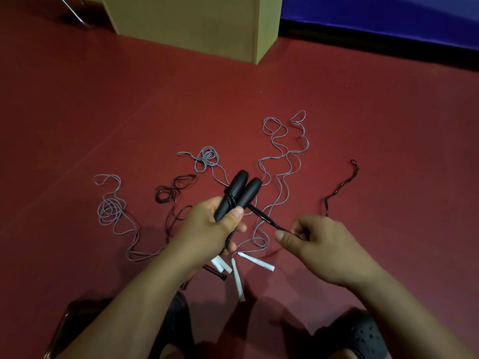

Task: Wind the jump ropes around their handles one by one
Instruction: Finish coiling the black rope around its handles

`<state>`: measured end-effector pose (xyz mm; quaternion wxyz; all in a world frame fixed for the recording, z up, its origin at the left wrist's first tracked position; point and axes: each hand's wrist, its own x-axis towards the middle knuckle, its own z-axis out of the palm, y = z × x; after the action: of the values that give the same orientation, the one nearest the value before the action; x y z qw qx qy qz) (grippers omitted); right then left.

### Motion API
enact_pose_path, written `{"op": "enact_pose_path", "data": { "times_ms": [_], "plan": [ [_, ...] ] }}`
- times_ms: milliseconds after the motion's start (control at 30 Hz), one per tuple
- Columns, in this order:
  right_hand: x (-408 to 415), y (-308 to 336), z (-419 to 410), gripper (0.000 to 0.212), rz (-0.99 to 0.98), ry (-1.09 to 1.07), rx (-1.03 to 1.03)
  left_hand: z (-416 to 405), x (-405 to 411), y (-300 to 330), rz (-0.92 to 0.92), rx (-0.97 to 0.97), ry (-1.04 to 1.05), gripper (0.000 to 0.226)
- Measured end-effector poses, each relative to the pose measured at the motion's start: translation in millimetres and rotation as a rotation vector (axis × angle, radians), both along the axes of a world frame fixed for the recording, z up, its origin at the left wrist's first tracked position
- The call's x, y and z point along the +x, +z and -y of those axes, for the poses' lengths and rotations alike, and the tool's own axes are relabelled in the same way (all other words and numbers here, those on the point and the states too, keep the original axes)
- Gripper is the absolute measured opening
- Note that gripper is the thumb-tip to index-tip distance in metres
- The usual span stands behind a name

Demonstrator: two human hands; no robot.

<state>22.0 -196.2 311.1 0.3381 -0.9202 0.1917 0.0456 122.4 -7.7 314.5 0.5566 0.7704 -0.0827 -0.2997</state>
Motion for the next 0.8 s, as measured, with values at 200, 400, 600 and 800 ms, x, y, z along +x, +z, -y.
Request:
{"op": "enact_pose_path", "data": {
  "times_ms": [200,400,600,800],
  "plan": [
    [-2.5,6.0,1.1,0.029,0.142,0.062,0.179,-5.0,6.6,-14.2,0.197,0.191,0.020,0.008],
    [1.6,5.4,-5.5,0.011,0.390,0.136,0.302,-0.2,-4.5,-12.9,0.123,0.293,-0.295,0.002],
    [5.4,5.0,-3.8,0.008,0.449,0.041,0.179,2.7,-11.9,0.0,-0.046,0.189,-0.591,0.008],
    [6.4,11.8,1.6,0.014,0.315,-0.131,0.628,-1.0,-8.7,9.4,-0.244,0.029,-0.754,0.007]
  ]
}}
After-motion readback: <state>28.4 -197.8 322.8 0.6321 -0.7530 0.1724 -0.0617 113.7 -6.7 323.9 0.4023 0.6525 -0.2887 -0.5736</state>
